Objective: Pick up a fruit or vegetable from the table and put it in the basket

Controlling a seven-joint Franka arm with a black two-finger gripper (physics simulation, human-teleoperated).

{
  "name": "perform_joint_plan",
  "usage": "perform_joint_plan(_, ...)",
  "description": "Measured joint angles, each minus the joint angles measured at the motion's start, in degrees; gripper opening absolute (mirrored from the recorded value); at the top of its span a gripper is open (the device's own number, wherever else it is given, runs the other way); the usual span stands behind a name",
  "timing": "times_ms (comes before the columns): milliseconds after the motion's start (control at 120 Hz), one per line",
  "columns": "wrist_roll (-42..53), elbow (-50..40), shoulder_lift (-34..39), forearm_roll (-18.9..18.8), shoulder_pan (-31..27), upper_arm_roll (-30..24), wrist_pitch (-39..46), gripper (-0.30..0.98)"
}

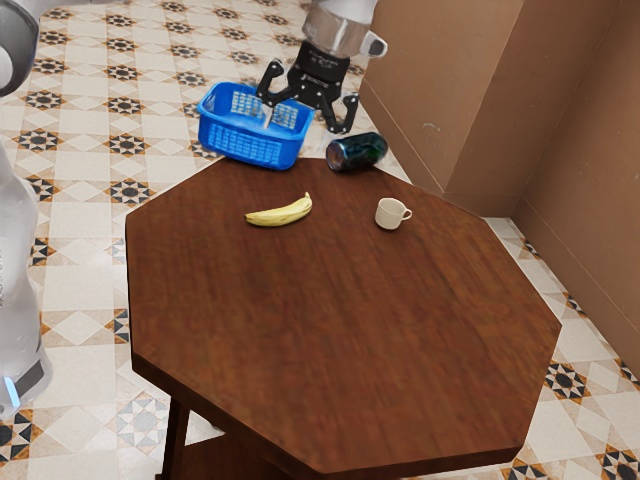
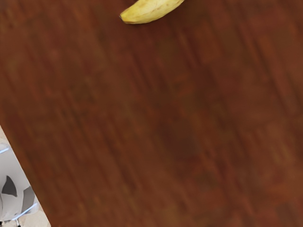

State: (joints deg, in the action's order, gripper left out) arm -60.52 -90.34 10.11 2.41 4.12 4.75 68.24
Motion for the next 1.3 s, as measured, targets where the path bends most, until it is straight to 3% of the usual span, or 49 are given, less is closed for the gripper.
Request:
perform_joint_plan(183,-18.1,0.1,-0.2,0.8,2.9,-0.2,7.6,0.69)
perform_joint_plan(317,-19.7,0.1,0.2,0.6,9.7,-0.6,10.1,0.69)
perform_joint_plan(475,-7.2,6.0,-4.4,-2.3,9.7,1.1,11.6,0.69)
perform_joint_plan(733,14.0,6.3,-9.6,-5.6,7.2,4.1,12.6,0.69)
perform_joint_plan(800,18.7,2.1,-7.6,-6.7,6.5,4.8,13.6,0.69)
perform_joint_plan(892,24.5,-13.3,1.4,-9.6,6.4,6.1,18.8,0.69)
perform_joint_plan(950,27.8,-18.4,4.0,-10.6,5.3,6.5,21.9,0.69)
perform_joint_plan(1300,42.2,-26.0,4.6,-11.0,-4.9,6.7,33.5,0.69)
